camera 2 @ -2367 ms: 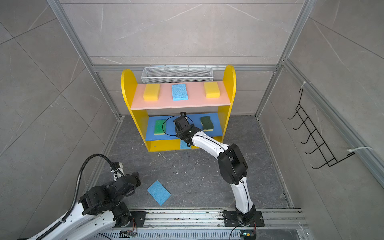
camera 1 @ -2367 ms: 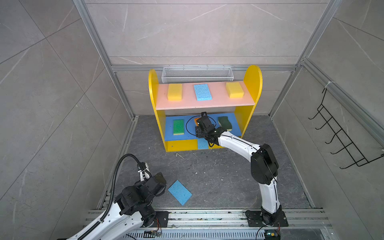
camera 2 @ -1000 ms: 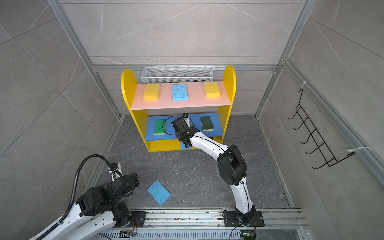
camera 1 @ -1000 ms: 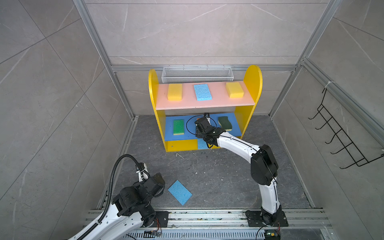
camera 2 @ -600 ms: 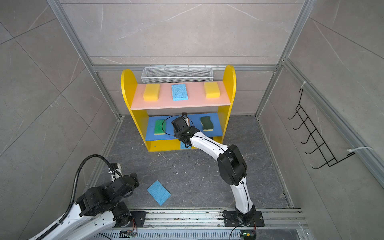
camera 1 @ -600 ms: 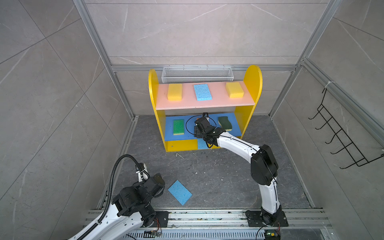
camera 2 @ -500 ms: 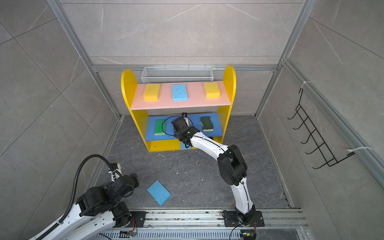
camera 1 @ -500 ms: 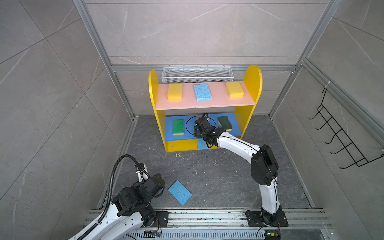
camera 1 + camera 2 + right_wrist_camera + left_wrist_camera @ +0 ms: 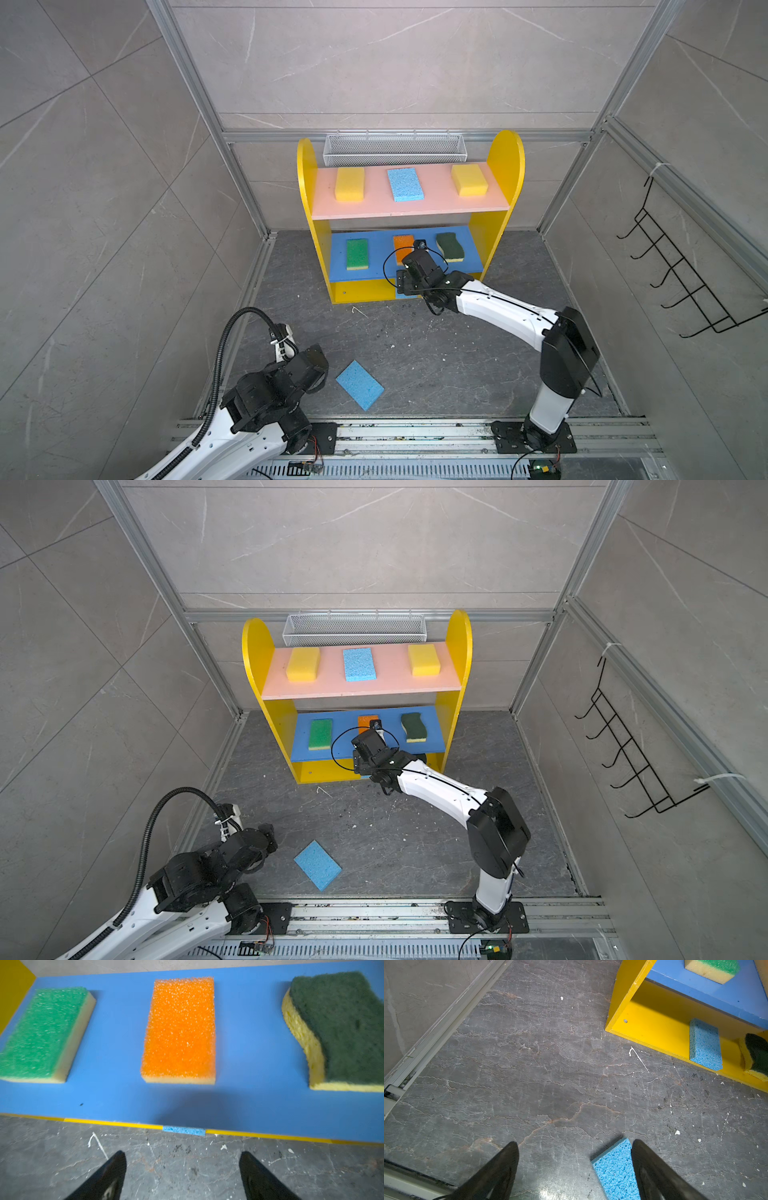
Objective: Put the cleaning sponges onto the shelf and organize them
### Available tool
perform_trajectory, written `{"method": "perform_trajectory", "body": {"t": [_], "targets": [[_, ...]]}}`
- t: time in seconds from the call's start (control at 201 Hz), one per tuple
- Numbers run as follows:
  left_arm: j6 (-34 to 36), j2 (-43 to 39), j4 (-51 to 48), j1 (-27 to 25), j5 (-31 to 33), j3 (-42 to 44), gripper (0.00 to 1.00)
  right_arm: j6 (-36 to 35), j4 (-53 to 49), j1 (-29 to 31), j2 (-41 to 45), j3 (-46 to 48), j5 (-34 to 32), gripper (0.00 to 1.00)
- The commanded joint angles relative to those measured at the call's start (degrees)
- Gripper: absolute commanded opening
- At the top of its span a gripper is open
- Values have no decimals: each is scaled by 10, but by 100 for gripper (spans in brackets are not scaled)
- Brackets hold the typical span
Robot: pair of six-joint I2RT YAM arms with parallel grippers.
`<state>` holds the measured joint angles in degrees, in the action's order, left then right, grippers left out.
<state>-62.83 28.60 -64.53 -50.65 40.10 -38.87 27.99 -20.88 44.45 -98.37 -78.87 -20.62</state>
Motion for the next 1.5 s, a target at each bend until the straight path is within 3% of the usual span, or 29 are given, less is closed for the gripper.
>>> {"method": "perform_trajectory", "body": {"t": [0.0, 0.144, 0.259, 0.478, 0.573, 0.872, 1.29, 1.499], "targets": [[-1, 12, -9, -2, 3, -22, 87, 38, 23, 1, 84, 86, 54, 83], [1, 31, 5, -2, -4, -16, 86, 106, 138, 1, 193, 267, 123, 64], [16, 45, 39, -2, -17, -7, 86, 136, 193, 1, 226, 340, 154, 44], [23, 39, 75, -2, -27, 11, 85, 175, 348, 1, 212, 424, 208, 19], [22, 26, 86, -2, -30, 26, 85, 187, 419, -1, 179, 437, 233, 0], [14, 9, 100, -2, -19, 46, 84, 257, 648, -14, 36, 467, 261, 0], [11, 25, 121, -2, -4, 59, 84, 300, 803, -34, -83, 485, 242, 0], [13, 33, 130, -2, 2, 60, 84, 300, 824, -36, -120, 478, 230, 0]]}}
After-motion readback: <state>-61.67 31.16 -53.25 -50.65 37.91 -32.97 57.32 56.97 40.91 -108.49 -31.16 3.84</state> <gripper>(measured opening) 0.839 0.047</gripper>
